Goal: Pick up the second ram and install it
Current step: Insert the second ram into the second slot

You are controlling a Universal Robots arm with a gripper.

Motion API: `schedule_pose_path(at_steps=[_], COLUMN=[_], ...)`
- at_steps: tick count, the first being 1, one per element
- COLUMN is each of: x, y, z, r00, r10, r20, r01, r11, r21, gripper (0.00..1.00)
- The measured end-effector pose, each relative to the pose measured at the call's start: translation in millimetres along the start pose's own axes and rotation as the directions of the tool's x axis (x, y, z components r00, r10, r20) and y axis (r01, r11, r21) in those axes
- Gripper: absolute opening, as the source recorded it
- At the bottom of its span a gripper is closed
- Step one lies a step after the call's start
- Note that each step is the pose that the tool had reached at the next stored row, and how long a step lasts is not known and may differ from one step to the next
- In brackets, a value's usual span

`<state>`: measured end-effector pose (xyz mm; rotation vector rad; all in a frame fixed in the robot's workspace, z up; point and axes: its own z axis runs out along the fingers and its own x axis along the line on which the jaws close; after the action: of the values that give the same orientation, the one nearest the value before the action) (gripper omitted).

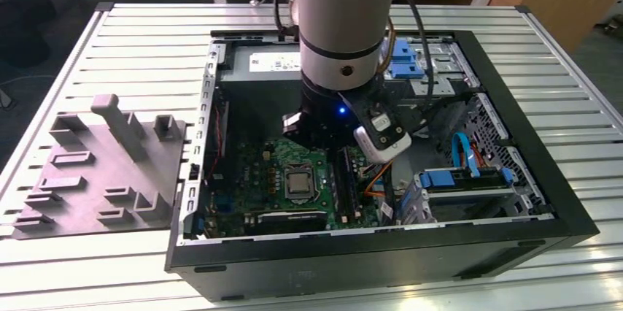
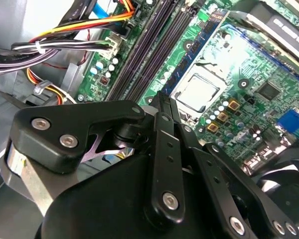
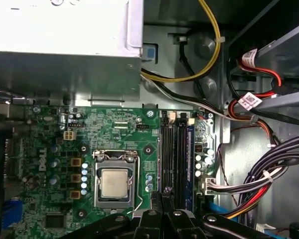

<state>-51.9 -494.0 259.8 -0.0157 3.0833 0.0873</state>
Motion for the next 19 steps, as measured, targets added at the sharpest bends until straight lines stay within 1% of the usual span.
schedule_pose_path(at_steps=[6, 19], x=[-7.6, -13.5], y=[-0.4, -0.5], z=[5.1, 12.9], r00=[1.0000, 1.0000], r10=[0.000, 0.001], r20=[0.0000, 0.0000], r01=[0.000, -0.001], r11=[1.0000, 1.0000], r21=[0.0000, 0.0001], gripper=[0.11, 0.11])
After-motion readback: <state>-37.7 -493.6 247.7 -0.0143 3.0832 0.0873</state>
